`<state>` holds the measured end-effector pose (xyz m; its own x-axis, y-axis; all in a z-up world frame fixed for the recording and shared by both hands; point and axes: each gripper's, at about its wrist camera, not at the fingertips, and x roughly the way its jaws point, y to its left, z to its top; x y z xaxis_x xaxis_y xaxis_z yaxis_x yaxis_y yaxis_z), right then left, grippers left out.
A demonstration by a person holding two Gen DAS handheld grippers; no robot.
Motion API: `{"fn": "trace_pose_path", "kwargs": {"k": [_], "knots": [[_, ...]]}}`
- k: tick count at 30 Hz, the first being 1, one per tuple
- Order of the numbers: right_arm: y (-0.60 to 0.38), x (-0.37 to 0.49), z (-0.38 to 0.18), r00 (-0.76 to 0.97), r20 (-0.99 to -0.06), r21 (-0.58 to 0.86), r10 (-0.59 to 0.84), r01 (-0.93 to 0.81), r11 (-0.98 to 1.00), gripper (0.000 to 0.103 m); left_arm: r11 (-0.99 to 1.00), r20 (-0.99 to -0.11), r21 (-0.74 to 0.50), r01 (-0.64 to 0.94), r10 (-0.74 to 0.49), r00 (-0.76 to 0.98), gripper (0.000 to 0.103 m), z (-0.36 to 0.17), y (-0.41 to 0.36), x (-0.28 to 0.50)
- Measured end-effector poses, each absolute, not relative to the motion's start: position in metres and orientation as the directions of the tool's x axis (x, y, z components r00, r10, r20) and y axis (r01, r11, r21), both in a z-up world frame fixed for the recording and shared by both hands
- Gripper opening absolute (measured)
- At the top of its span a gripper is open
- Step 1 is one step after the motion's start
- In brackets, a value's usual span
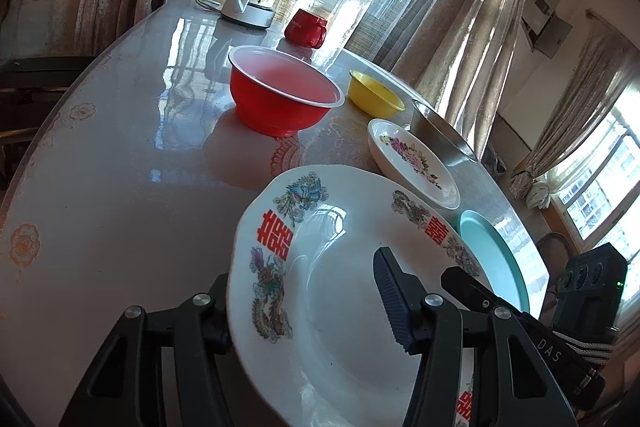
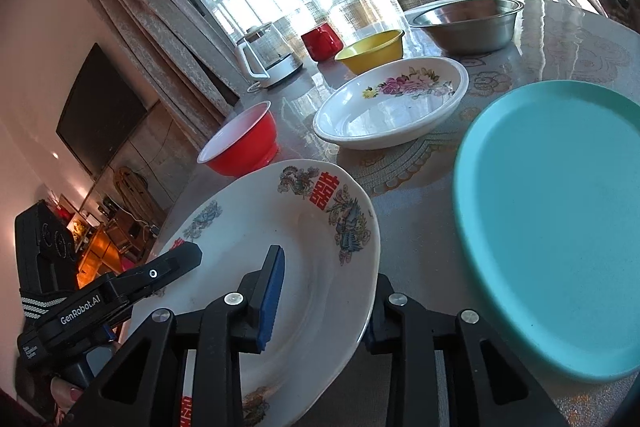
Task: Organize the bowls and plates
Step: 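Lift the large white plate with the right tool toward the teal plate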
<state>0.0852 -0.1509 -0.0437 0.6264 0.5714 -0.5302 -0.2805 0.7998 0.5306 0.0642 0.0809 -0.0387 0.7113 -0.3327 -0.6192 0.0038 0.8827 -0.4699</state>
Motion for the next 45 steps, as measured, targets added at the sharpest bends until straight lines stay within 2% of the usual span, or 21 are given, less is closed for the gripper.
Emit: {"fn": "trace_pose_path", "kwargs": {"k": [10, 18, 30, 38, 45], "knots": [[-0.158, 0.087, -0.048, 0.6, -0.512, 0.594, 0.615, -0.271, 0.758, 0.033, 0.886, -0.625, -0.463, 0.037, -0.355, 0.695, 0.058, -0.038, 0.074, 0.065], [-0.144, 0.075, -0.036, 0.652, -0.552, 0.432, 0.521, -0.311, 0.847, 0.033, 0.887, -0.615, -0.457, 0.067, -0.37, 0.696, 0.058, -0.037, 0.07, 0.063], [-0.166, 0.067, -0.023, 0.695, -0.536, 0.425, 0.48, -0.269, 0.864, 0.032, 0.925, -0.588, -0.307, 0.222, -0.368, 0.72, 0.058, -0.025, 0.029, 0.045], [-0.176, 0.056, -0.015, 0.714, -0.528, 0.402, 0.46, -0.267, 0.876, 0.032, 0.929, -0.578, -0.304, 0.212, -0.356, 0.734, 0.058, -0.021, 0.009, 0.041], [-0.198, 0.051, -0.011, 0.736, -0.513, 0.419, 0.441, -0.233, 0.878, 0.032, 0.94, -0.593, -0.251, 0.23, -0.337, 0.731, 0.058, -0.008, -0.023, 0.046]]}}
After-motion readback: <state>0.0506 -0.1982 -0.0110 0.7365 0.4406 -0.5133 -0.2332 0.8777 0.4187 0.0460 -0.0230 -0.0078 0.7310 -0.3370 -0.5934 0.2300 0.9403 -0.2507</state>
